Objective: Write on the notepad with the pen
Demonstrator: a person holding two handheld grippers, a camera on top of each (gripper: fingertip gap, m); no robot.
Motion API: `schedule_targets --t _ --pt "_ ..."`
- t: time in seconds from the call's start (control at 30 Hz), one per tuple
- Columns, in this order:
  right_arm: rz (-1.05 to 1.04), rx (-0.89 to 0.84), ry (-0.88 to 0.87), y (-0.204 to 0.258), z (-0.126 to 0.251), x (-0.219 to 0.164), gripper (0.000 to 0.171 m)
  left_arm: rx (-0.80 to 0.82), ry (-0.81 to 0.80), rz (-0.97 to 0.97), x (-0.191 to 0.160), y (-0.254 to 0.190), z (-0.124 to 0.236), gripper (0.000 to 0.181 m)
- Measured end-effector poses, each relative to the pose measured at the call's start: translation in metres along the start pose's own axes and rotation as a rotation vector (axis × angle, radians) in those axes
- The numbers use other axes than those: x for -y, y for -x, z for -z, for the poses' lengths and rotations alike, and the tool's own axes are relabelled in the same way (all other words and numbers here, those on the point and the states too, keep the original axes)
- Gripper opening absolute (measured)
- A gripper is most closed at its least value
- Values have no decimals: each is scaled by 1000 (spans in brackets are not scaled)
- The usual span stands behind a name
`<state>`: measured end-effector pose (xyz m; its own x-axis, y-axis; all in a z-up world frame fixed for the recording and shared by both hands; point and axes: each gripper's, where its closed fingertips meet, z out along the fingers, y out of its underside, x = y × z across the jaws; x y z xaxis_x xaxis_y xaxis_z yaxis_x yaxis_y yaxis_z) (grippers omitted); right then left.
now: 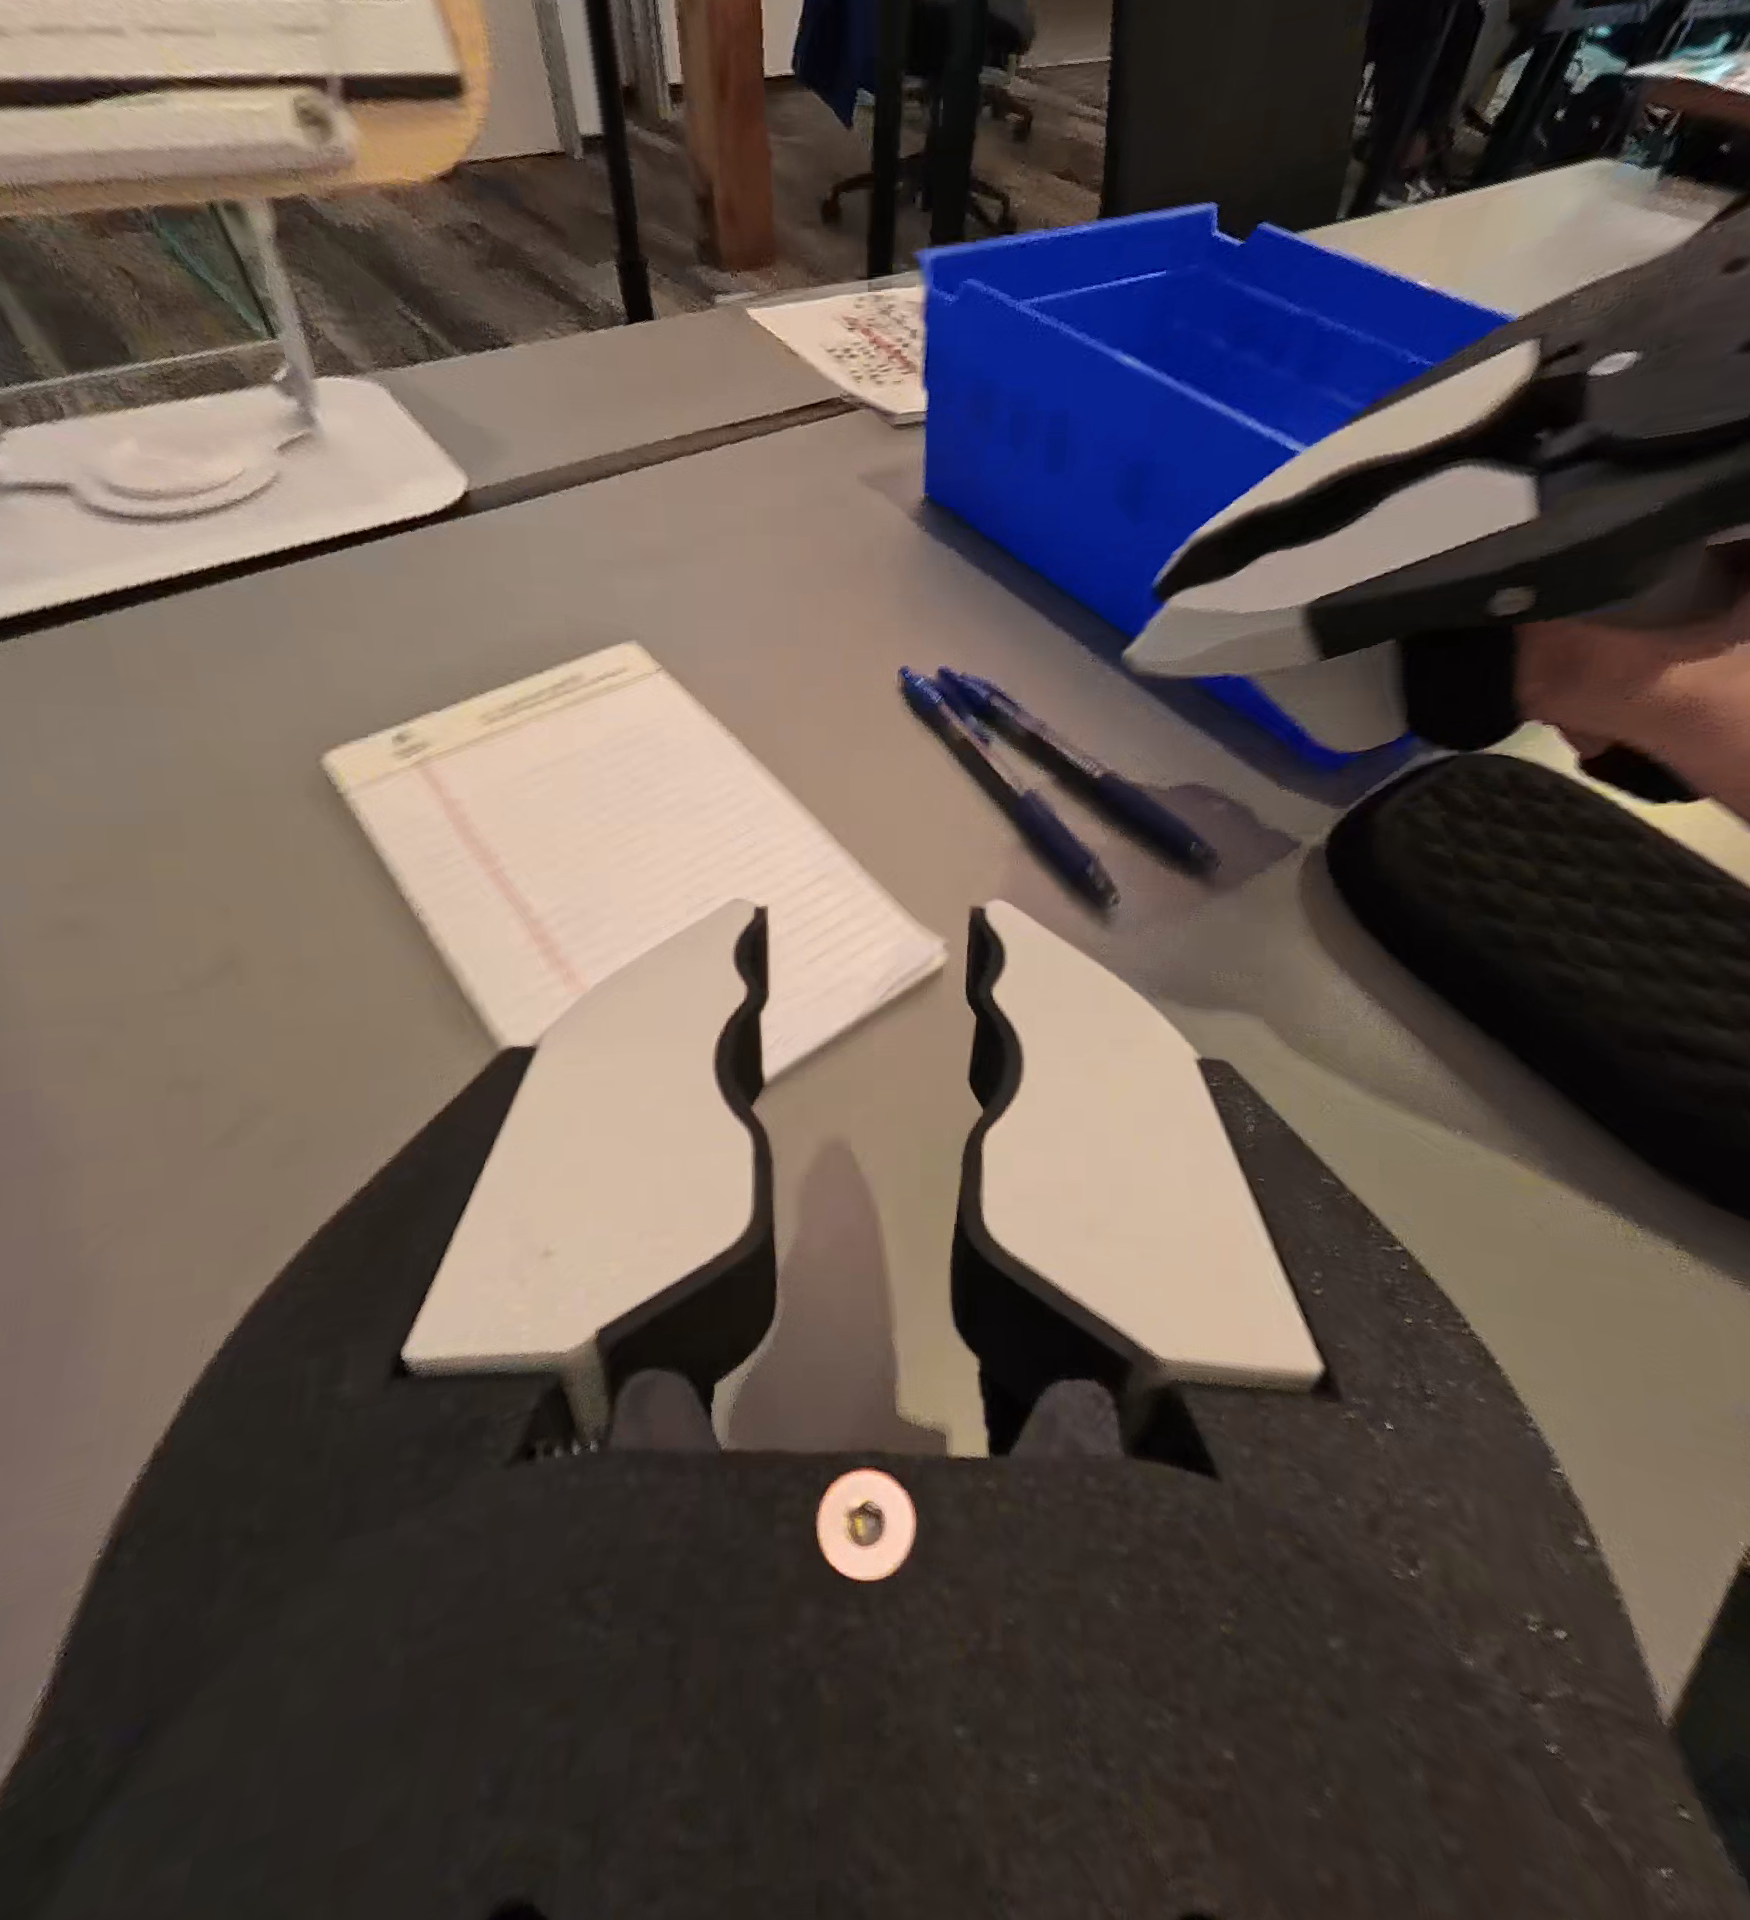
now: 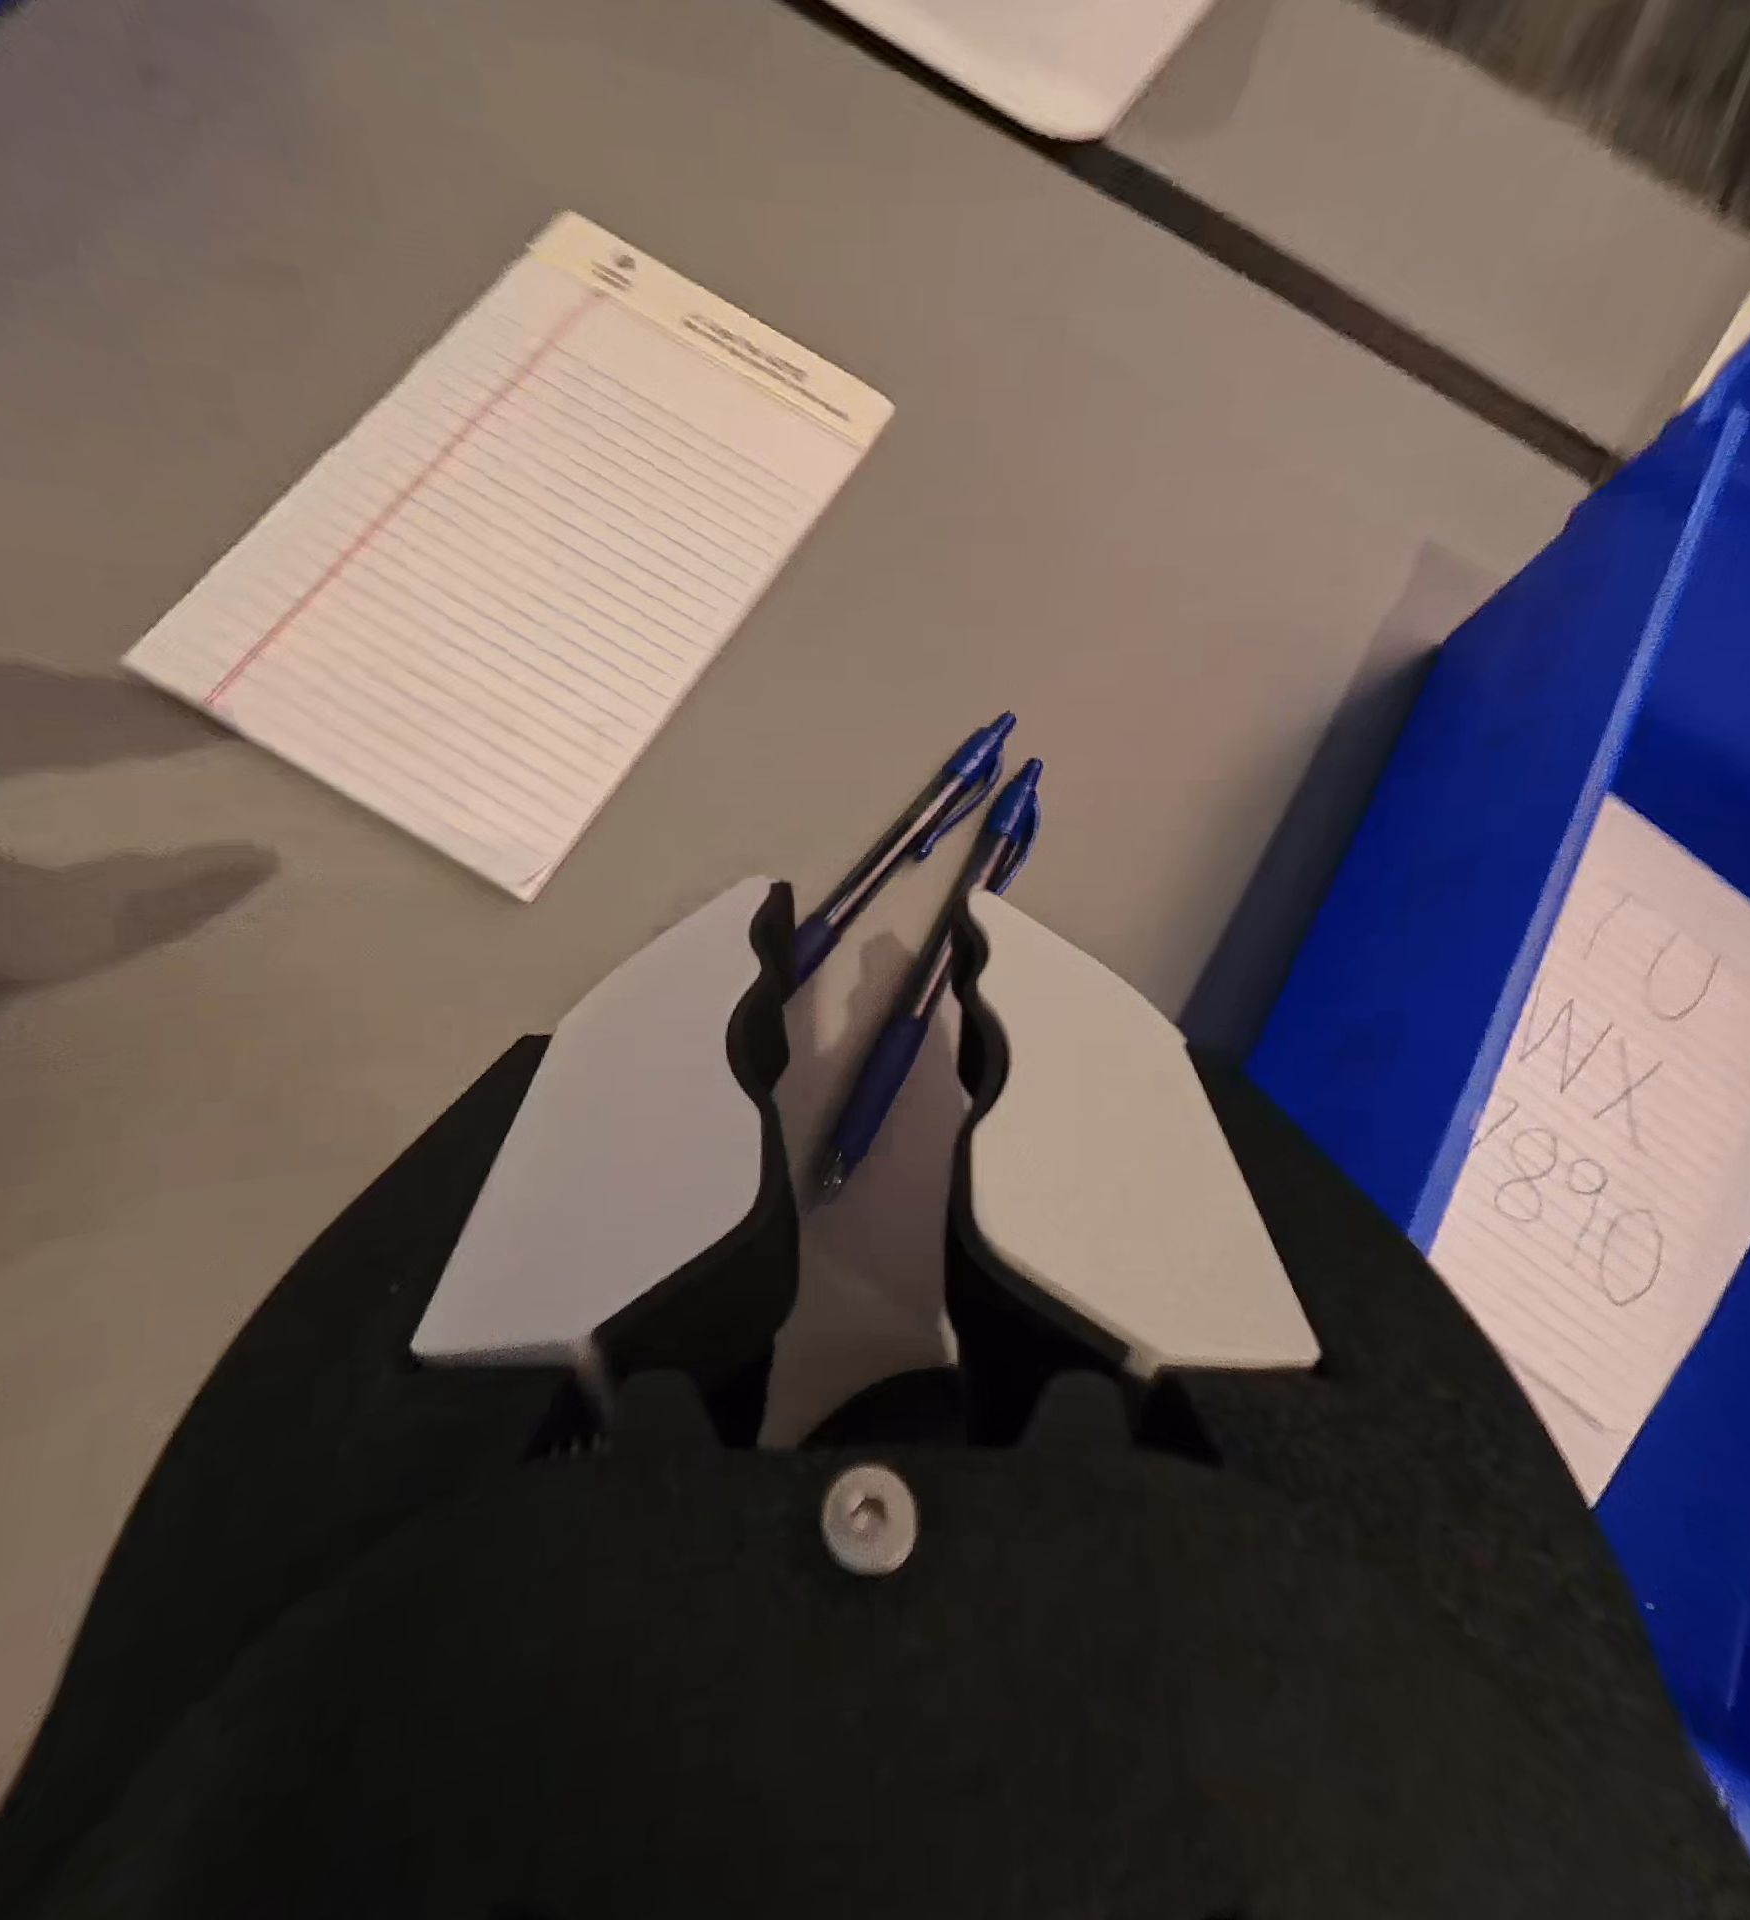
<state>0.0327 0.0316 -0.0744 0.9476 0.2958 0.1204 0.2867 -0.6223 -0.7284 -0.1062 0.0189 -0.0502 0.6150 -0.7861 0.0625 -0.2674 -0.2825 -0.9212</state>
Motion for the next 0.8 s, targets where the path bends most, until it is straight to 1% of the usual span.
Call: schedule_targets --t 0.07,0.13,0.2,0.27,0.33,0.37,0.47,0.5,0.57,0.63,0.67,0.73,0.77,0.8 --pt "35 17 -47 10 8 -6 29 17 4 23 -14 16 26 44" --pt "49 104 -58 32 9 -10 30 65 -34 33 -21 35 60 44" --pt "84 133 -72 49 10 -8 28 151 -100 23 -22 61 102 42" --pt "154 138 -141 68 14 8 20 271 -126 7 -25 95 147 44" --pt "228 130 -215 86 19 27 14 348 -136 -10 -29 128 185 39" --pt "255 124 -231 93 19 32 14 382 -113 -9 -33 146 201 39" --pt "278 172 -210 114 15 34 14 457 -13 2 -42 191 240 36" --pt "276 190 -211 119 15 35 13 483 2 2 -41 202 253 34" --pt "277 219 -206 126 16 36 10 549 17 -15 -33 226 280 23" --pt "291 210 -195 125 16 39 10 631 18 10 -21 257 304 13" --pt "295 207 -184 125 15 41 10 595 -11 57 -11 262 305 2" --pt "275 219 -168 124 14 44 10 349 -115 150 24 237 280 0" --pt "264 235 -165 125 13 46 10 241 -156 152 43 216 262 0" --pt "257 249 -161 126 13 47 10 172 -163 124 55 196 243 0"
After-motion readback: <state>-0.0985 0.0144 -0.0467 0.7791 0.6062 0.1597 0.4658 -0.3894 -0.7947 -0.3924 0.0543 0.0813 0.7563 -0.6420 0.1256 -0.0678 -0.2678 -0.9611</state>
